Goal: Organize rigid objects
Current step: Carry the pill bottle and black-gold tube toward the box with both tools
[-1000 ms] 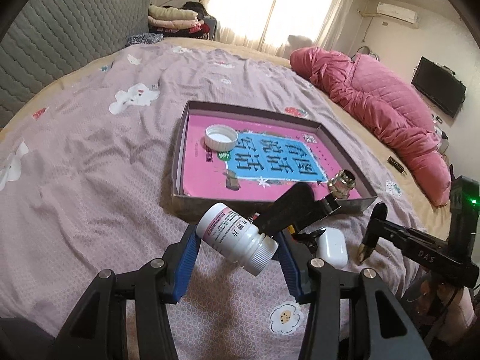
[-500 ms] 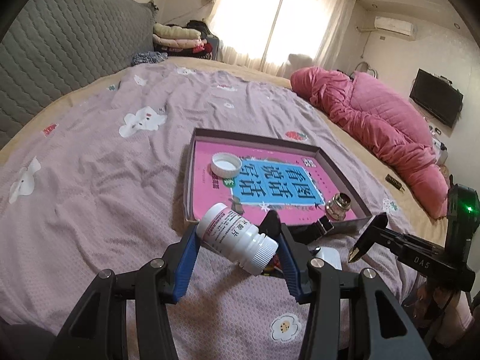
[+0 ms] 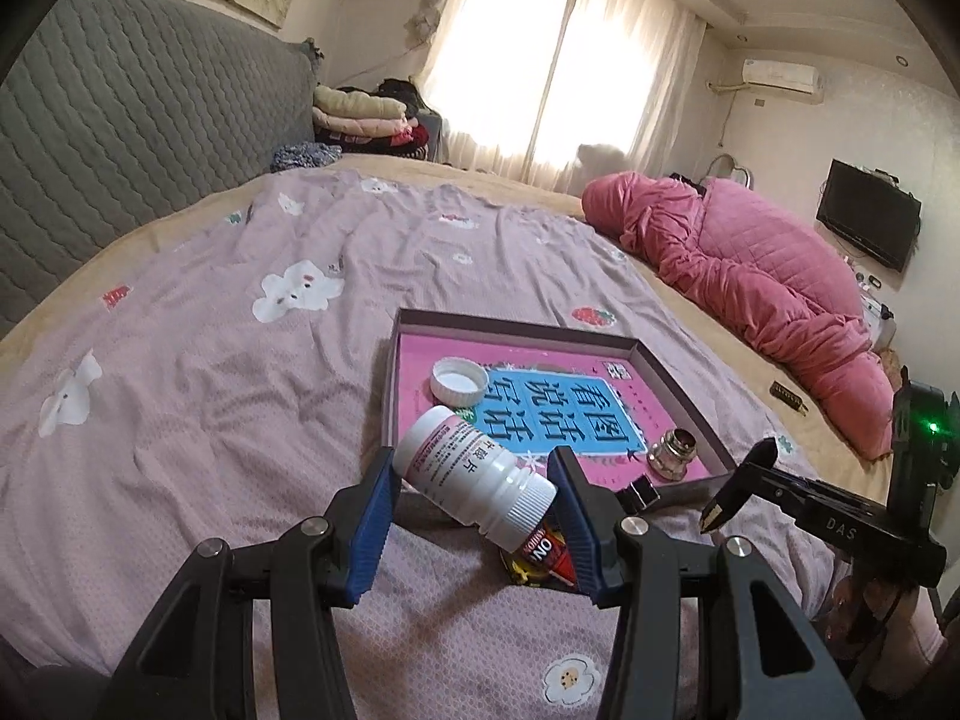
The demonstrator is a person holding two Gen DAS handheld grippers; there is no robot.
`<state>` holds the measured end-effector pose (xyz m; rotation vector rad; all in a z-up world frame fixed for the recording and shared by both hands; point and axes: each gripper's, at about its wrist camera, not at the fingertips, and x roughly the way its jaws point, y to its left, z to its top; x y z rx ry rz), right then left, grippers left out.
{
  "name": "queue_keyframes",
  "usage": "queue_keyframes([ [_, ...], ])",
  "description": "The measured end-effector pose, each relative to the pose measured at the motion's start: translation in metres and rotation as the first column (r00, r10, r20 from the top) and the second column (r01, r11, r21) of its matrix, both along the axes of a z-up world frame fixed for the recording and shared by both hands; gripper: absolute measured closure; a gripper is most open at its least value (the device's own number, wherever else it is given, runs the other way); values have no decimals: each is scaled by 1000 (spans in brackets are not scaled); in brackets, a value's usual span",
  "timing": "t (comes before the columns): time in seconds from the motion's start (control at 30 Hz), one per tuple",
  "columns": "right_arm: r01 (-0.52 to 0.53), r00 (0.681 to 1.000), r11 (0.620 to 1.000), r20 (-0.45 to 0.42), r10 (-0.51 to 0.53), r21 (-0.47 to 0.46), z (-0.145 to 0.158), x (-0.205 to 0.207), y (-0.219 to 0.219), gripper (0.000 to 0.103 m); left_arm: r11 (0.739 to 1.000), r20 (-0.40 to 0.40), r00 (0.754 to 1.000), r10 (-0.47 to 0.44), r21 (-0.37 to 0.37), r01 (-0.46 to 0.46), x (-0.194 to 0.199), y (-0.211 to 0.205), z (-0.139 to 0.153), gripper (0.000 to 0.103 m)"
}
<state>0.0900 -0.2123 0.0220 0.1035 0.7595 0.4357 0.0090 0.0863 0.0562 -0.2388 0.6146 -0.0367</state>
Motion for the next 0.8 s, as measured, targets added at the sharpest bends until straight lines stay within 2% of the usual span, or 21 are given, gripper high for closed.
queue_keyframes([
  [0.43,-14,998,1000,64,14,1,14,-2,1,80,998,32,998,60,-27,-59,2,22,8,52],
  [0.8,-27,995,1000,101,27,-1,19,0,7,80,998,18,999,49,-35,-48,14,23,2,52],
])
